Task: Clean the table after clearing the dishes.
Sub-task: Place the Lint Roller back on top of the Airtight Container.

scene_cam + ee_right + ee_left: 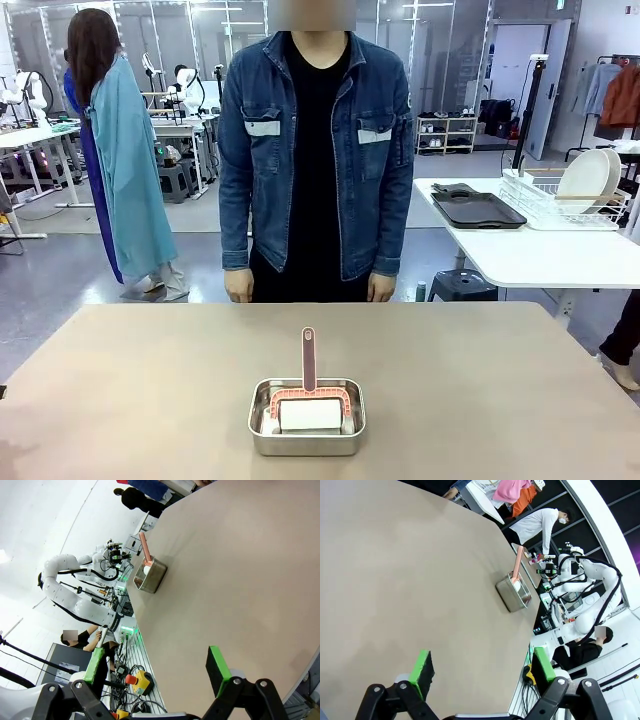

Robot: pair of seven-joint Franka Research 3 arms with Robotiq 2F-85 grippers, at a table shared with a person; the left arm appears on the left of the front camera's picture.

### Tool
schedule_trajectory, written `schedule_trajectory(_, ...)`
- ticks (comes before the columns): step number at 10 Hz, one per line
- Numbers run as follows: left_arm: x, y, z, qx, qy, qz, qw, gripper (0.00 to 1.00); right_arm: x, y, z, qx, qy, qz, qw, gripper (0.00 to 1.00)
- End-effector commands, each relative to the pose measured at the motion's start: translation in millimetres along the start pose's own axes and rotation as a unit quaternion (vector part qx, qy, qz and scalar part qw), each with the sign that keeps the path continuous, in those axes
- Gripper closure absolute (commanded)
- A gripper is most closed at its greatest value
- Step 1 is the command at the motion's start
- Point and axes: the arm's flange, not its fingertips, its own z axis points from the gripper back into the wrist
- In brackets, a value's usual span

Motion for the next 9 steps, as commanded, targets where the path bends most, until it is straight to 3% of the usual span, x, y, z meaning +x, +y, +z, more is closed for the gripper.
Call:
schedule_trajectory(1, -0.4, -4.4, 3.9, 0.004, 0.006, 0.006, 1.000, 0.00, -0.2, 3.3, -0.9, -0.006, 0.006, -0.002, 1.000, 0.00)
schedule_trajectory(9, -0.4, -4.4, 3.9, 0.004, 0.006, 0.006, 1.000, 0.00, -0.2, 3.3, -0.9, -0.006, 0.006, -0.002, 1.000, 0.00)
